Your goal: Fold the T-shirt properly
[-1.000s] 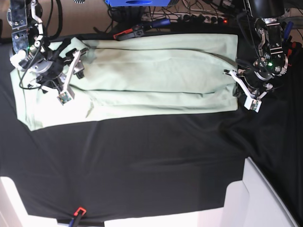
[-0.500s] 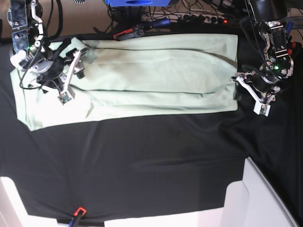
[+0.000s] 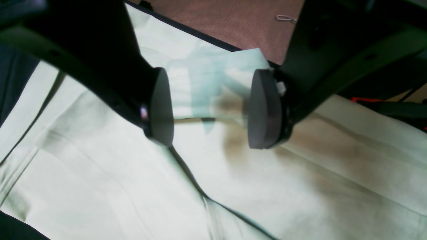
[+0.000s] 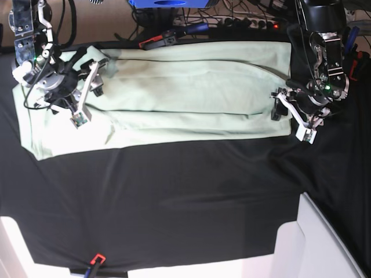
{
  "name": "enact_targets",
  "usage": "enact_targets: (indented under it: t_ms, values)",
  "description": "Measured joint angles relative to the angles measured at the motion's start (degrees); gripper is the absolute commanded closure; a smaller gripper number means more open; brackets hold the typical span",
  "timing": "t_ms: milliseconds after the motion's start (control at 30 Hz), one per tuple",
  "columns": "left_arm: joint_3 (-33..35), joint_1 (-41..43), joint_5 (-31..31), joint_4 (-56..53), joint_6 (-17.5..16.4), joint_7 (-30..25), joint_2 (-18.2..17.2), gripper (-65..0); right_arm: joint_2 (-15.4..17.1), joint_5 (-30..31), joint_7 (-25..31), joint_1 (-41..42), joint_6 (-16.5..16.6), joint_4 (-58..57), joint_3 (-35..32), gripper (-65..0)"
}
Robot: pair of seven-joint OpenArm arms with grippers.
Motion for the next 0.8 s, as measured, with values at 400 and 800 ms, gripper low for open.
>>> enact_targets:
  t_ms: [400, 800]
  values:
    - [0.37, 0.33, 0.26, 0.11, 0.68, 0.00, 0.87, -2.9, 0.00, 0.00, -0.02, 0.00, 0.00, 0.00, -0.02, -33.8]
    - [0.39, 4.04, 0.24, 2.47, 0.63, -0.04, 0.81, 0.0, 0.00, 0.00, -0.02, 0.02, 0.00, 0.00, 0.00, -33.8]
